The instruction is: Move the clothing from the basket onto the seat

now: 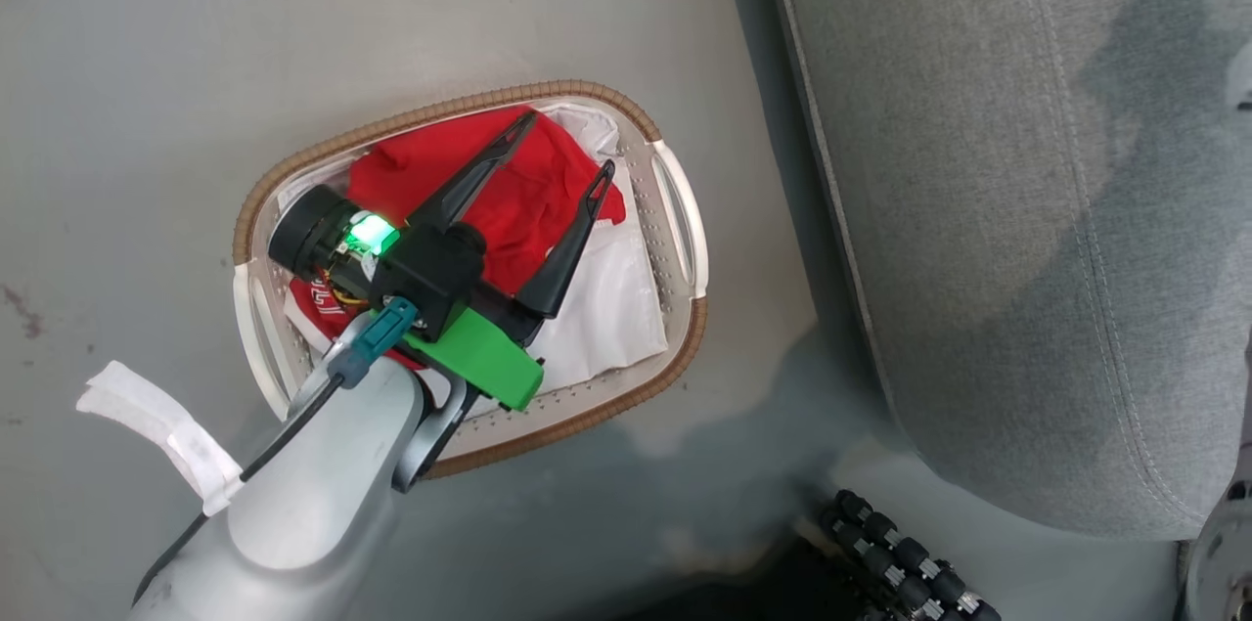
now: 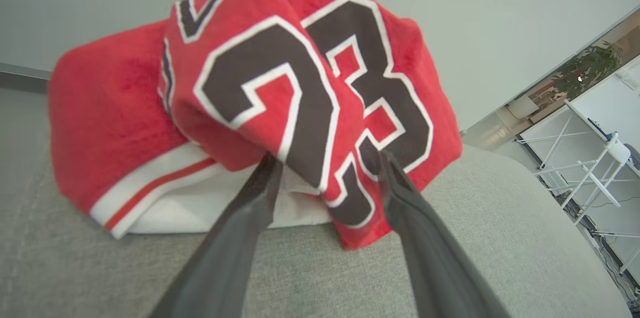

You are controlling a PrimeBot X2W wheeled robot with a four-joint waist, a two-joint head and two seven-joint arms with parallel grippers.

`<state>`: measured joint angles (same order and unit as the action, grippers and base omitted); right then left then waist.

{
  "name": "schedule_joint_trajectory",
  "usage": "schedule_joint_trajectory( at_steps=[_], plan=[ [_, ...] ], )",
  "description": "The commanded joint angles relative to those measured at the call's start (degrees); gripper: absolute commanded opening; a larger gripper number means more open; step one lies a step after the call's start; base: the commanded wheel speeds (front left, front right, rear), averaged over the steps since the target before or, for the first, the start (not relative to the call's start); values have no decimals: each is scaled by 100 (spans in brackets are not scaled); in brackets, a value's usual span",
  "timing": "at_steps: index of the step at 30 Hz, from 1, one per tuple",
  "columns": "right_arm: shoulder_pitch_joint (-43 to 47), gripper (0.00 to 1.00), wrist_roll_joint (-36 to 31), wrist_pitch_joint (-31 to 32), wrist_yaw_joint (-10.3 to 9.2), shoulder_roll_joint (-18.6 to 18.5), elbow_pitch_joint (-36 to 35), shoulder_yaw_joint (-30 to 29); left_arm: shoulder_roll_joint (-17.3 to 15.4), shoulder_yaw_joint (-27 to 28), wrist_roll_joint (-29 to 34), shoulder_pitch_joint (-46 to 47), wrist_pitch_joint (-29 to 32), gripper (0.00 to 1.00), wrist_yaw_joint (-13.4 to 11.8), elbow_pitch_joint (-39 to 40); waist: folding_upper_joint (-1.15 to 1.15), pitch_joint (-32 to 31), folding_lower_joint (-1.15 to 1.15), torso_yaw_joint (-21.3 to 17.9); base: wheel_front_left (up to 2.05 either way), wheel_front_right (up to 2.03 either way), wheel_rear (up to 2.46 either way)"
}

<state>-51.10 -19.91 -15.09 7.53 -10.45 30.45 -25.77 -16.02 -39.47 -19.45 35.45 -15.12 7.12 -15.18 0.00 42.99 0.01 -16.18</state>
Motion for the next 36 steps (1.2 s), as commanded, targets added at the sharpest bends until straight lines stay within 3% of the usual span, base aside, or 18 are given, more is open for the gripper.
schedule_joint_trajectory(
  at_steps=[1,11,19,26,36],
  plan=[
    [169,100,18,-12,-8,34,-67,71,12,51,-9,-89,-5,100,26,-1,0,-170,-1,-24,0,0,0],
    [947,100,200,-12,-8,-19,-222,533,285,443,-84,-384,-5,100,32,-42,0,-1025,-1,121,0,0,0],
    [938,100,447,-12,-8,-122,-154,866,642,1102,23,-822,-5,100,41,-107,0,-1928,-1,475,0,0,0],
    [1013,100,825,-13,-8,96,-91,1302,998,1788,116,-1371,-5,100,41,-172,0,-2725,-1,906,0,0,0],
    [1650,100,1408,-13,-8,531,-148,2107,1237,3074,335,-2167,-5,100,-6,-133,0,-3393,-1,1271,0,0,0]
  ],
)
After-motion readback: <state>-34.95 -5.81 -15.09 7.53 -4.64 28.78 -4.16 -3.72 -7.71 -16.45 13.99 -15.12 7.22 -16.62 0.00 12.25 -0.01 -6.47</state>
